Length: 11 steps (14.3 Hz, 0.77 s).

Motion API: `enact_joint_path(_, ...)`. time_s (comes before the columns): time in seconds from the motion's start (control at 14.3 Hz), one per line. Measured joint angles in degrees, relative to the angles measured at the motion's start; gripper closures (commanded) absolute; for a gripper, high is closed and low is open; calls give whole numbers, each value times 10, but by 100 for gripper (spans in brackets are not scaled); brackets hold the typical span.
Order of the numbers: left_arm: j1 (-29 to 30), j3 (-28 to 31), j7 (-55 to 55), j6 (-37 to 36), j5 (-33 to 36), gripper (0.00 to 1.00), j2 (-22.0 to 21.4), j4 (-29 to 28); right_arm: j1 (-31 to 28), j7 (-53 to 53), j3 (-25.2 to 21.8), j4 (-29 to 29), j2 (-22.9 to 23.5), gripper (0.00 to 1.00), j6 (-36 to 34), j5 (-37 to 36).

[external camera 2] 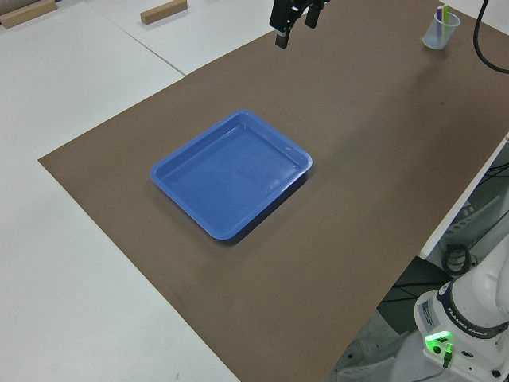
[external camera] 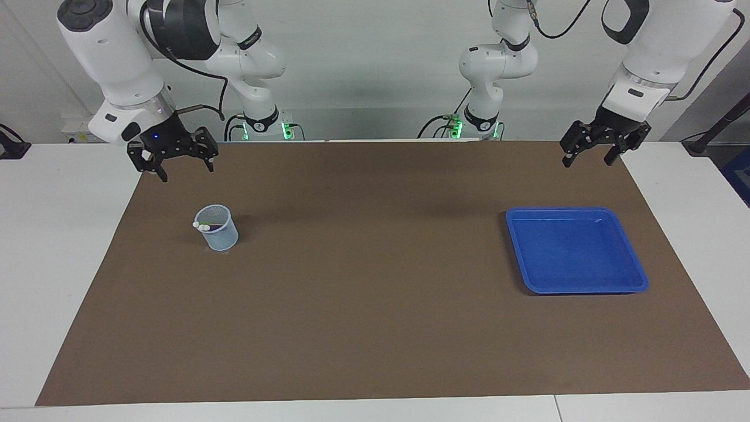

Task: Right arm passes pens to left for tray arrangement
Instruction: 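Lower the right gripper onto the pens in the white cup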

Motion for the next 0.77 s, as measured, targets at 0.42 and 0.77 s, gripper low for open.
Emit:
enact_joint_path(0.42,-1,0,0,-1,0,0,0,-1,-36,-183,-3,-107,12,0,130,0)
enact_joint_path(0.77,-3,0,0,-1,0,0,-1,-8,-41,-442,-3,-162,28,0,216,0)
